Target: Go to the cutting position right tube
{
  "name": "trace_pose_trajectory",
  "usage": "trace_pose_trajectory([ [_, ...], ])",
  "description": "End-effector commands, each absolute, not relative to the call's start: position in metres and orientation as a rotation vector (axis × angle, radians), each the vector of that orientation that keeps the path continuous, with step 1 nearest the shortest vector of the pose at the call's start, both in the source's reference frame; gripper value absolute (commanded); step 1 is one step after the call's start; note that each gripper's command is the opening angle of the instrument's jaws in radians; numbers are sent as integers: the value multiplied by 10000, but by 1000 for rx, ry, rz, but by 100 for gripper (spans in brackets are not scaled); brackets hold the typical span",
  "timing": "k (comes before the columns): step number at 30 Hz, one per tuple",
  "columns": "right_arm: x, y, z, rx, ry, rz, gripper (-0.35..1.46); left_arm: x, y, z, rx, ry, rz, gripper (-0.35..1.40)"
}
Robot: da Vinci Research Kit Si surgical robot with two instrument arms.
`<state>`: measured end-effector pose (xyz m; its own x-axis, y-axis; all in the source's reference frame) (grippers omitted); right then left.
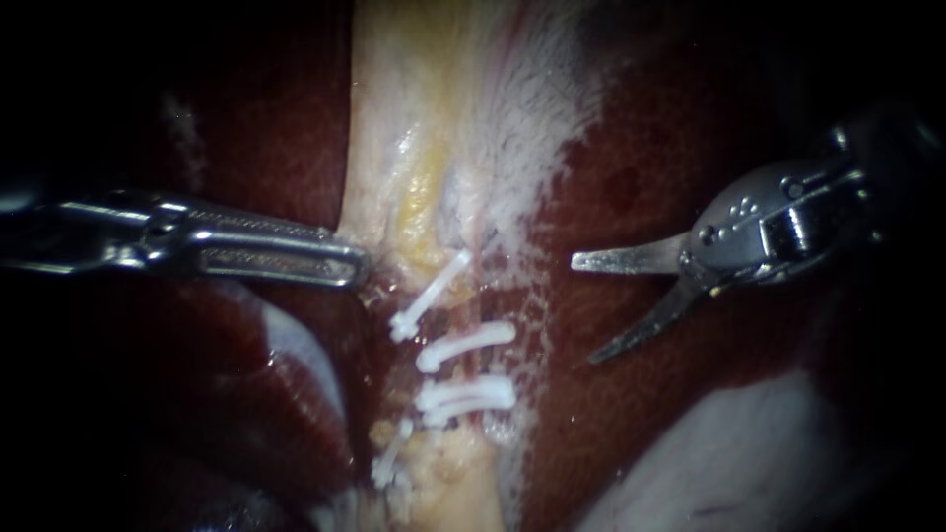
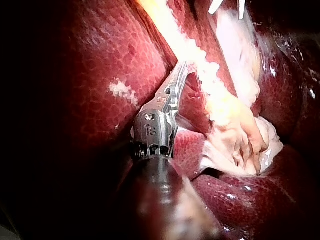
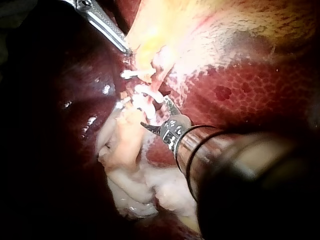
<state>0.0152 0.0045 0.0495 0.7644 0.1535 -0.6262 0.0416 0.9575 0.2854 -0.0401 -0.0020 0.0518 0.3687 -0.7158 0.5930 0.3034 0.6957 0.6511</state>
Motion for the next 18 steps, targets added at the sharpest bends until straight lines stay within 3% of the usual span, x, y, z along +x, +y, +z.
trace_pose_trajectory([
  [1, 152, 46, 496, 296, 702, 61, 144, -401, -19, 518, 479, -992, -687, -35],
  [12, 152, 39, 508, 373, 693, 113, 137, -389, 6, 485, 492, -986, -707, -35],
  [18, 152, 28, 526, 460, 683, 162, 122, -386, 13, 451, 476, -1016, -704, -35],
])
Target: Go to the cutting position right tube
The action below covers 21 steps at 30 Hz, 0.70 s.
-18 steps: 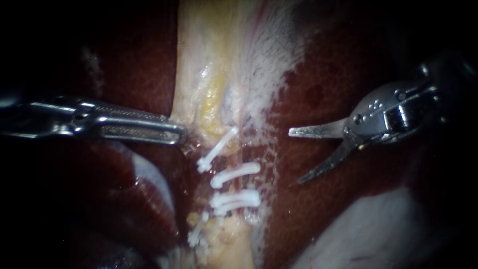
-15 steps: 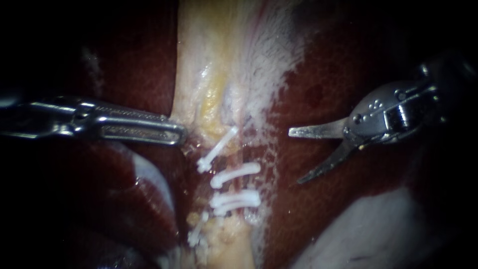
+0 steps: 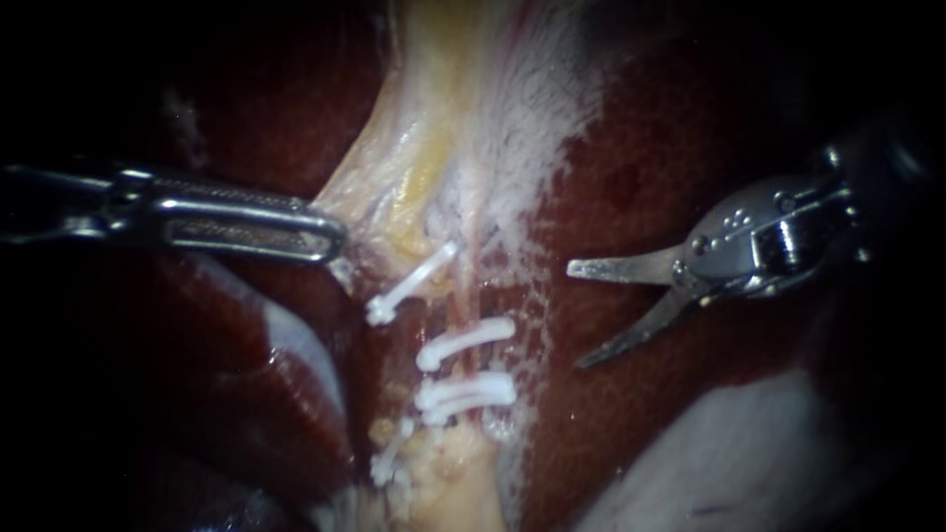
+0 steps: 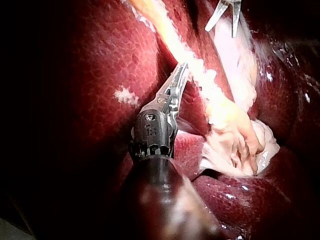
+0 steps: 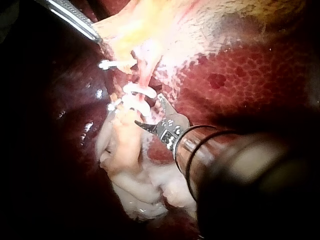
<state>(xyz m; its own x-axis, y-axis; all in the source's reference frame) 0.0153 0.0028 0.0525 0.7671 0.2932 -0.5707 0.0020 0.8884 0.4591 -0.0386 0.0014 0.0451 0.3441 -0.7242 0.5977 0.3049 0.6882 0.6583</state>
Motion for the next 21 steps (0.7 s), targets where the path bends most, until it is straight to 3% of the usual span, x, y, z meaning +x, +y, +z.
trace_pose_trajectory([
  [1, 153, 24, 529, 484, 680, 168, 117, -386, 14, 445, 473, -1023, -701, -35],
  [8, 161, 9, 548, 602, 663, 181, 83, -382, 21, 408, 453, -1053, -694, -35],
  [21, 193, -13, 582, 716, 645, 224, 48, -378, 23, 397, 447, -1061, -696, -35],
])
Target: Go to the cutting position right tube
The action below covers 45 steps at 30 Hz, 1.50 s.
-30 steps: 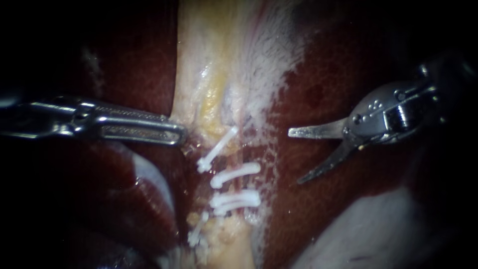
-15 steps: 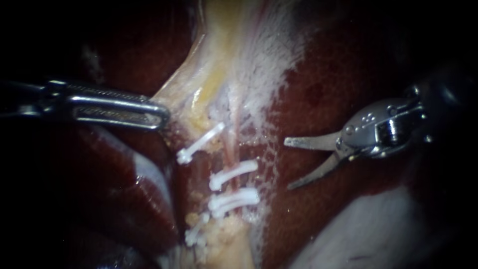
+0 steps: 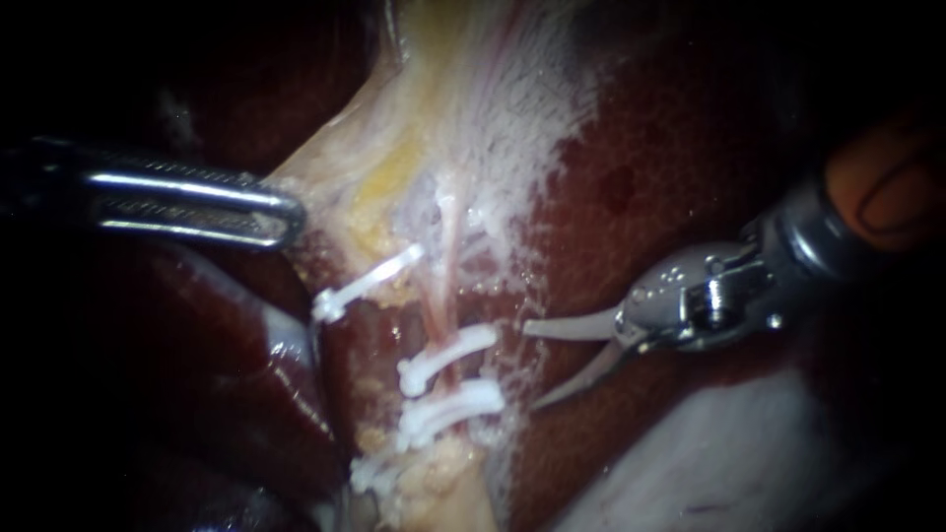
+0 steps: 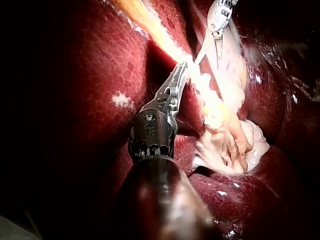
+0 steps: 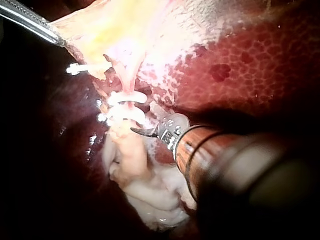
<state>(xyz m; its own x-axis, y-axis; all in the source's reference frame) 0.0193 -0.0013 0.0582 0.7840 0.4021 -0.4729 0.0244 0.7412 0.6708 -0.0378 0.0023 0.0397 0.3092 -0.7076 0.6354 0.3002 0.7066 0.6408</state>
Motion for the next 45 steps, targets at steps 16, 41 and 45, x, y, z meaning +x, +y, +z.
trace_pose_trajectory([
  [16, 224, -17, 607, 759, 656, 246, 29, -378, 22, 398, 446, -1061, -696, -35],
  [41, 255, -23, 622, 794, 718, 291, 28, -382, 21, 398, 444, -1060, -698, -35],
  [45, 257, -24, 620, 802, 730, 296, 28, -383, 20, 398, 443, -1060, -698, -35],
])
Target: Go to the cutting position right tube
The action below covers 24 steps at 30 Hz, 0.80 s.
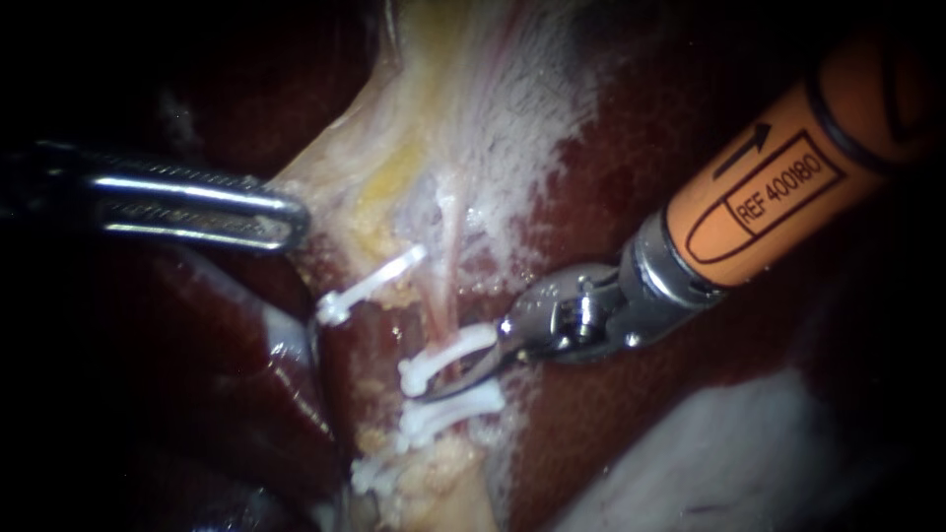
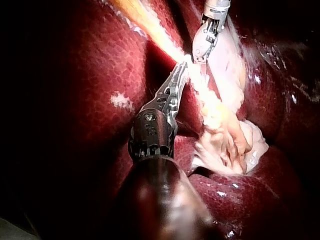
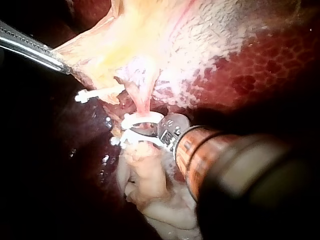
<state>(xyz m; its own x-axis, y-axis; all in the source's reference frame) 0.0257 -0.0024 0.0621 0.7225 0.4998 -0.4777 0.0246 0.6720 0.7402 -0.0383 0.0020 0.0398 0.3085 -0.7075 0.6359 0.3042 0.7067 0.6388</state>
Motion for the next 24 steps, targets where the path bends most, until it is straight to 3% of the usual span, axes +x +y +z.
trace_pose_trajectory([
  [1, 258, -24, 620, 802, 730, 296, 28, -383, 20, 398, 443, -1060, -698, -35],
  [24, 260, -25, 620, 811, 739, 296, 28, -385, 19, 398, 441, -1060, -699, -35],
])
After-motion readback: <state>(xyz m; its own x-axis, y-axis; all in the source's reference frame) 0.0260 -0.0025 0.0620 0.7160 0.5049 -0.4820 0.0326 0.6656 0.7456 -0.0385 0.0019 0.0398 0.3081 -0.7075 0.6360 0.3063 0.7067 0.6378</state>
